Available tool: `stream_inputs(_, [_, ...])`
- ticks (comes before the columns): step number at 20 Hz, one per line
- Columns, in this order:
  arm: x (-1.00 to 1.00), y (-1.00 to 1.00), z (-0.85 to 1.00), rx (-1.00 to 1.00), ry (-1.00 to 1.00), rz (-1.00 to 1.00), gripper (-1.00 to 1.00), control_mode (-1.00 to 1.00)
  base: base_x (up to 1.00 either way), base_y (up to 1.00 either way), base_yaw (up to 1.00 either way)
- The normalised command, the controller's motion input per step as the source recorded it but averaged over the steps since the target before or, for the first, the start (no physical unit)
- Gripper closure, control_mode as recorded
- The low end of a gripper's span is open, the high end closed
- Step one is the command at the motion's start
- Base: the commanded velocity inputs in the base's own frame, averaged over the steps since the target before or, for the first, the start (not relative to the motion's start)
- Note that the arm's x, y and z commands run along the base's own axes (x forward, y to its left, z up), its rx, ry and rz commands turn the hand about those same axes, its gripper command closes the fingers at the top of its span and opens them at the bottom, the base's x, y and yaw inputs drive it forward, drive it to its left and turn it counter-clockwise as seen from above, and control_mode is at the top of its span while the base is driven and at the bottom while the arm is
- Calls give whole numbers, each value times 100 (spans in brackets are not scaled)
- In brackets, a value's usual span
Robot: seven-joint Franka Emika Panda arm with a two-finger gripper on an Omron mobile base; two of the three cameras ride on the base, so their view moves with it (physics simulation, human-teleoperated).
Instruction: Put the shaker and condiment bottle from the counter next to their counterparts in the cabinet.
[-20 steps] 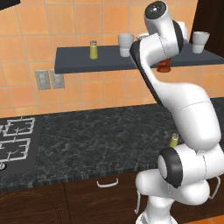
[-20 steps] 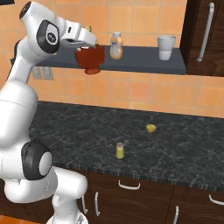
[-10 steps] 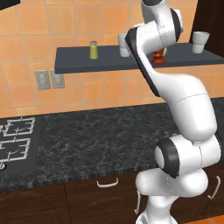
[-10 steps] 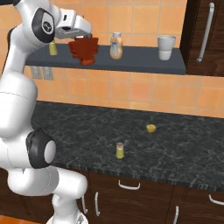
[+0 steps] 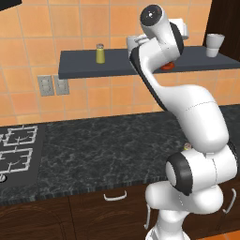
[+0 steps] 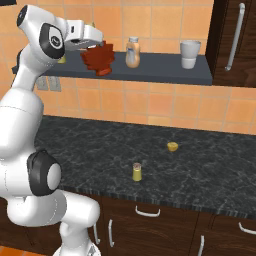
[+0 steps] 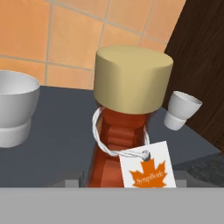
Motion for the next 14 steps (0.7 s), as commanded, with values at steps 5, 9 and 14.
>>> stream_inputs(5, [37,0,-14,3,-1,3,100,-100,0,0,0])
stream_inputs(9, [50,0,0,4,0,1,100,-100,0,0,0])
stream_inputs(14, [45,0,0,5,0,0,100,-100,0,0,0])
